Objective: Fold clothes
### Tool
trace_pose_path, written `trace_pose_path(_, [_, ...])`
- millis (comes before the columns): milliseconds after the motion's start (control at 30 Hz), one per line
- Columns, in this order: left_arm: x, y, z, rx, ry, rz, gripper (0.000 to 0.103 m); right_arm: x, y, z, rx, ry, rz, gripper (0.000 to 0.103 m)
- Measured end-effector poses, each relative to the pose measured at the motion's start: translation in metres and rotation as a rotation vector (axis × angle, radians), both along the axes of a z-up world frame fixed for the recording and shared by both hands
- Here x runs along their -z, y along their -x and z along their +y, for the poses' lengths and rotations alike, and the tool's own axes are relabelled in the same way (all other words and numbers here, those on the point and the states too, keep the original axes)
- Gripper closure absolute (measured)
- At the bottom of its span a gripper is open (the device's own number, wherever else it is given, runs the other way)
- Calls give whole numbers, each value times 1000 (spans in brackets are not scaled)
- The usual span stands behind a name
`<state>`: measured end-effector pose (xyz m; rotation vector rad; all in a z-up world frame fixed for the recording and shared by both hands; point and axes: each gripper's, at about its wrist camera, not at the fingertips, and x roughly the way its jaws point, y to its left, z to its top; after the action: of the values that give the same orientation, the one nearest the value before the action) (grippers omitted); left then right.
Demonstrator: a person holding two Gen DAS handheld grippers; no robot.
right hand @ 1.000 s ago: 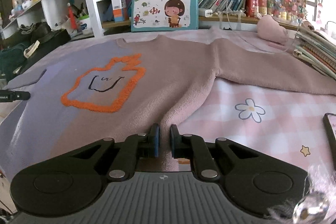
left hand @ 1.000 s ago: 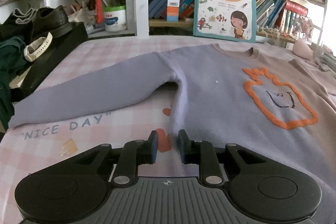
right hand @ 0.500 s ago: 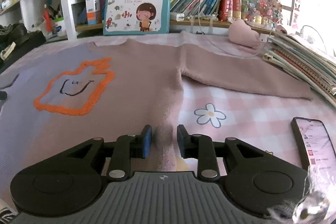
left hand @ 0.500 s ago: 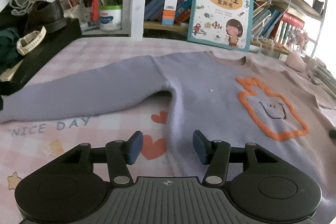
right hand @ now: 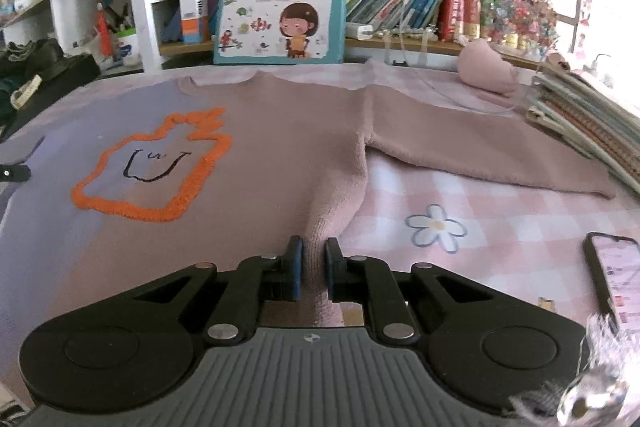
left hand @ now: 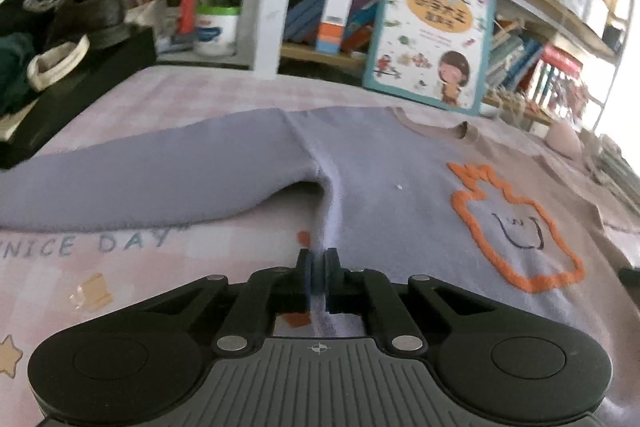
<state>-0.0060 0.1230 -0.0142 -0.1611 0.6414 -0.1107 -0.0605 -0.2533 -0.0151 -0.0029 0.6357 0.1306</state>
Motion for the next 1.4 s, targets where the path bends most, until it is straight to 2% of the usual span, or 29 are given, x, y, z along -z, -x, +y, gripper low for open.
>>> trace_pose_path(167, [-1,-5,-1,-9,-12,0,97,1,-3,8,-12,33,-9,92])
trace_pose_path(667, [-2,-12,-6,-14,-60,-3,96,7,-5,4,-16,1,-20,92])
trace_pose_path(833, [-2,-8,-5,-26,-43,5,88,6,-5,6,-5,12,-22,88])
trace_pose_path(1000, [-4,4,-10,-3,-52,8,70,4,-2,4,7,4,-18,87])
trace_pose_path(1233, [-6,18,-17,0,-72,7,66,1,9,0,8,0,-19,83])
trace_pose_path(1400, [-12,24,-20,-3,-97,-6,57,-3,14,0,5,-7,-37,72])
